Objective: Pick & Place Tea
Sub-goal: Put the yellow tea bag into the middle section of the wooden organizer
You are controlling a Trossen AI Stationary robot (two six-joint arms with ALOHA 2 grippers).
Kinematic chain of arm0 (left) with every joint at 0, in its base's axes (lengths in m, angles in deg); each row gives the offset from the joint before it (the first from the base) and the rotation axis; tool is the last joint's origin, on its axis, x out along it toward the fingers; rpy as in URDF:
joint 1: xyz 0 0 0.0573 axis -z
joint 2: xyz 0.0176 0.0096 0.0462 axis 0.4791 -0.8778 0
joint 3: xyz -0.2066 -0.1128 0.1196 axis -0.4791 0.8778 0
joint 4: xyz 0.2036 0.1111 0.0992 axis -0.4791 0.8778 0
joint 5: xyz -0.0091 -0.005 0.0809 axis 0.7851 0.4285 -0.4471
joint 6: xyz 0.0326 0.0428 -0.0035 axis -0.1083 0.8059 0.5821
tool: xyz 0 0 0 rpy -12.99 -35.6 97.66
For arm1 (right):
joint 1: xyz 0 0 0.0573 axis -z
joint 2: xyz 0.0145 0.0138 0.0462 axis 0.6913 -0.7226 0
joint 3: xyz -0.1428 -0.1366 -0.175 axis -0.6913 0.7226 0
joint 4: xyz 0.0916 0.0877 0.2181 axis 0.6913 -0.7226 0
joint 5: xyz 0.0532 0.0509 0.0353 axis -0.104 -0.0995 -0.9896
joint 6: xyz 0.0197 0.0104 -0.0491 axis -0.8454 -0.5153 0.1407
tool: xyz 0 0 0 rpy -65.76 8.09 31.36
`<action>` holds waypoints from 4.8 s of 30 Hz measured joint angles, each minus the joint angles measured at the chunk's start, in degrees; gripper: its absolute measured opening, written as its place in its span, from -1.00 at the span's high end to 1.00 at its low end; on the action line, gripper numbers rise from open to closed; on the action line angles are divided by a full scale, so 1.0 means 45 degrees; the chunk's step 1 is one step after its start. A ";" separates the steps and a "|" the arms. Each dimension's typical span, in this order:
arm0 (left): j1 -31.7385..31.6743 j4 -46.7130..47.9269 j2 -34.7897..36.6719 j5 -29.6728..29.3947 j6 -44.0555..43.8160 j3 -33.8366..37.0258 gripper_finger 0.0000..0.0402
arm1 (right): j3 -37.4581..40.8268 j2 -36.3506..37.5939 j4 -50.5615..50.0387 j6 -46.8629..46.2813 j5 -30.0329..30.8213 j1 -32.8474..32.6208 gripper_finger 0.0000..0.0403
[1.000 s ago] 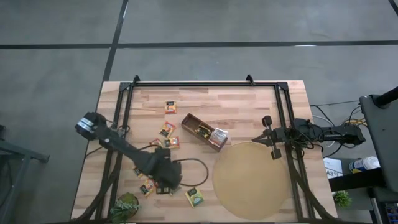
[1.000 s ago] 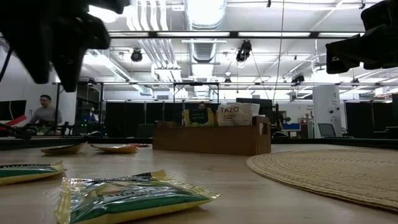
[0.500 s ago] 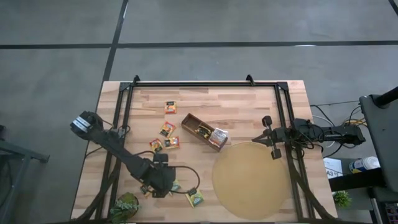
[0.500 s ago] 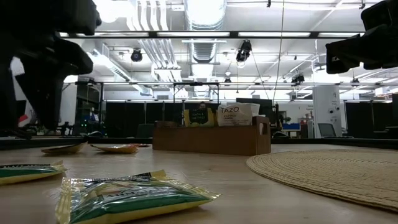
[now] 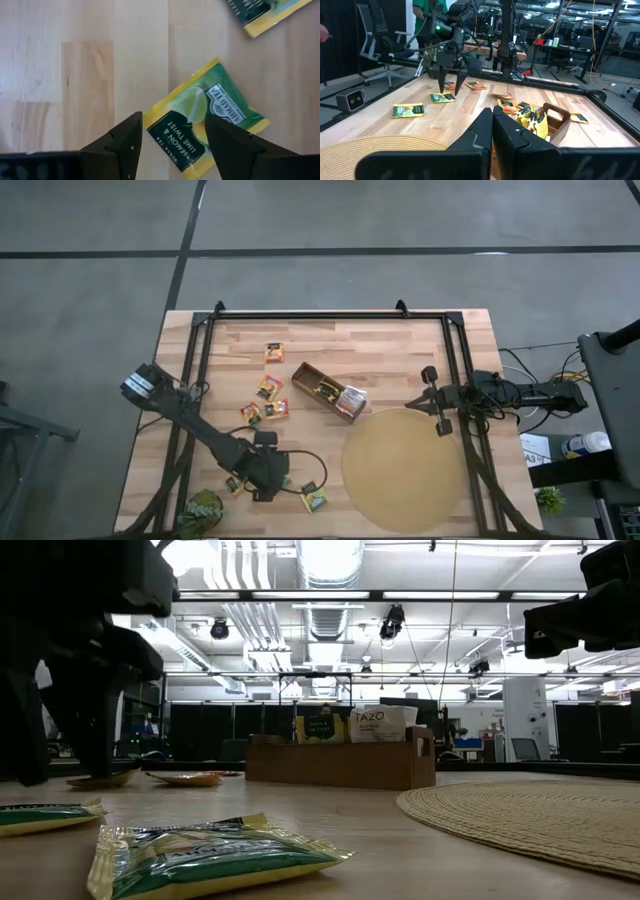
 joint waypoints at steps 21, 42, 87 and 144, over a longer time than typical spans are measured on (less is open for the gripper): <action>-0.0639 0.0007 -0.0166 0.0092 0.0047 0.0406 -0.04 | 0.0000 -0.0005 0.0000 0.0000 -0.0002 0.0002 0.96; -0.0626 0.0917 -0.0117 0.1003 -0.0380 -0.0645 -0.04 | 0.0000 -0.0005 0.0000 0.0000 -0.0001 0.0003 0.96; -0.0440 0.0062 -0.0090 0.0600 -0.0987 0.0800 1.00 | 0.0001 -0.0005 0.0000 -0.0001 0.0001 0.0004 0.96; -0.3493 0.5019 0.0932 -0.0777 0.6212 -0.4533 1.00 | 0.0000 0.0000 0.0000 0.0000 -0.0002 0.0005 0.96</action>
